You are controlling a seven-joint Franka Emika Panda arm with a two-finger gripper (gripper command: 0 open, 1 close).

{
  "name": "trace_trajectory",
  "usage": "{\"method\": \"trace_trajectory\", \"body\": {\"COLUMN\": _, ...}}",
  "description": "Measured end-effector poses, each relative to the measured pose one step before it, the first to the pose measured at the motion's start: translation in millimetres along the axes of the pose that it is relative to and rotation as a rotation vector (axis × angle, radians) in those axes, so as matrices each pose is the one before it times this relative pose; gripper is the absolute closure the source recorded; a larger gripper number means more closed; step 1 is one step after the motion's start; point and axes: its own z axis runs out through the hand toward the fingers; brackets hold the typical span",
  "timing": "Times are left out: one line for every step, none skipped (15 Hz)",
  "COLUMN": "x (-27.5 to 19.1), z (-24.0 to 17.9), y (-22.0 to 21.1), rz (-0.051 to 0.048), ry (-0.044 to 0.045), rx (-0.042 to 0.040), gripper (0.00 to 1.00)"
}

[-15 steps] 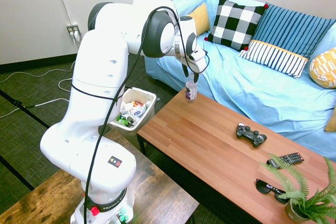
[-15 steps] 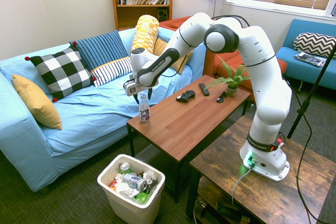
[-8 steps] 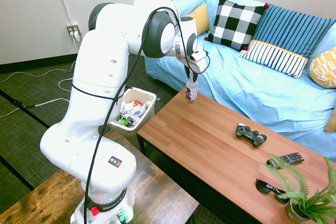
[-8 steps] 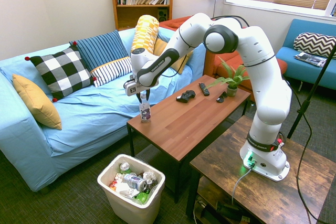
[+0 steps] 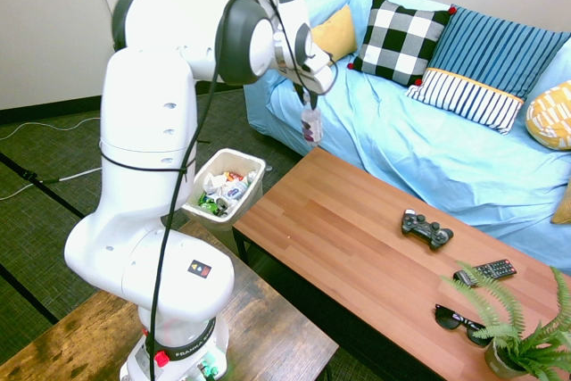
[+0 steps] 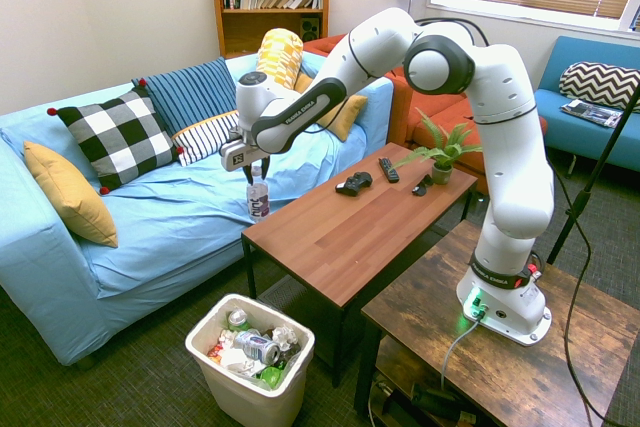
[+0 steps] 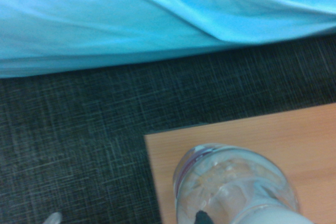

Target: Throw the bottle in the trash bin

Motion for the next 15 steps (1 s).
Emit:
{"method": "trace_trajectory", "body": {"x": -40.2, "z": -17.1, "y": -8.74, "rz": -0.0463, "ry": 0.00418, "rx": 0.00534, "gripper": 1.0}}
{"method": "trace_trajectory", "body": {"x": -39.01, "z": -8.91, "y": -7.07, "rz": -0.04157, "ry": -0.0017, "rx": -0.00137, "gripper": 1.0}}
{"method": "trace_trajectory", "body": {"x": -39.58, "z": -0.3, "y": -5.31, "rz": -0.04096, "ry": -0.00783, "rx": -0.00957, "gripper": 1.0}}
{"method": "trace_trajectory", "body": {"x": -34.68, "z": 5.46, "y": -4.18, "rz": -0.03709, "ry": -0.00882, "rx": -0.0106, "gripper": 1.0}}
{"method": "trace_trajectory", "body": {"x": -30.71, "z": 11.18, "y": -3.14, "rz": -0.035, "ry": -0.01087, "rx": -0.0154, "gripper": 1.0}}
{"method": "trace_trajectory", "body": {"x": -24.1, "z": 13.39, "y": -2.76, "rz": -0.02607, "ry": -0.00969, "rx": -0.01777, "gripper": 1.0}}
{"method": "trace_trajectory", "body": {"x": -20.72, "z": 15.36, "y": -2.43, "rz": -0.02322, "ry": -0.00899, "rx": -0.01766, "gripper": 1.0}}
{"method": "trace_trajectory", "body": {"x": -16.38, "z": 15.21, "y": -2.47, "rz": -0.01971, "ry": -0.00419, "rx": -0.01537, "gripper": 1.0}}
{"method": "trace_trajectory", "body": {"x": -11.57, "z": 12.45, "y": -2.5, "rz": -0.01412, "ry": -0.0029, "rx": -0.01352, "gripper": 0.0}}
{"method": "trace_trajectory", "body": {"x": -7.32, "z": 10.22, "y": -2.29, "rz": -0.0111, "ry": -0.00033, "rx": -0.01139, "gripper": 0.0}}
{"method": "trace_trajectory", "body": {"x": -3.11, "z": 6.28, "y": -2.66, "rz": -0.00527, "ry": 0.00183, "rx": -0.00575, "gripper": 0.0}}
{"method": "trace_trajectory", "body": {"x": 0.21, "z": 3.62, "y": -1.62, "rz": 0.00007, "ry": 0.00303, "rx": -0.00295, "gripper": 0.0}}
{"method": "trace_trajectory", "body": {"x": 1.25, "z": 2.08, "y": -0.48, "rz": 0.0016, "ry": 0.00247, "rx": -0.00217, "gripper": 0.0}}
{"method": "trace_trajectory", "body": {"x": 1.38, "z": 2.01, "y": 0.26, "rz": 0.00174, "ry": 0.00245, "rx": -0.00308, "gripper": 0.0}}
{"method": "trace_trajectory", "body": {"x": 0.07, "z": 1.43, "y": 0.2, "rz": 0.00007, "ry": 0.00052, "rx": -0.00157, "gripper": 0.0}}
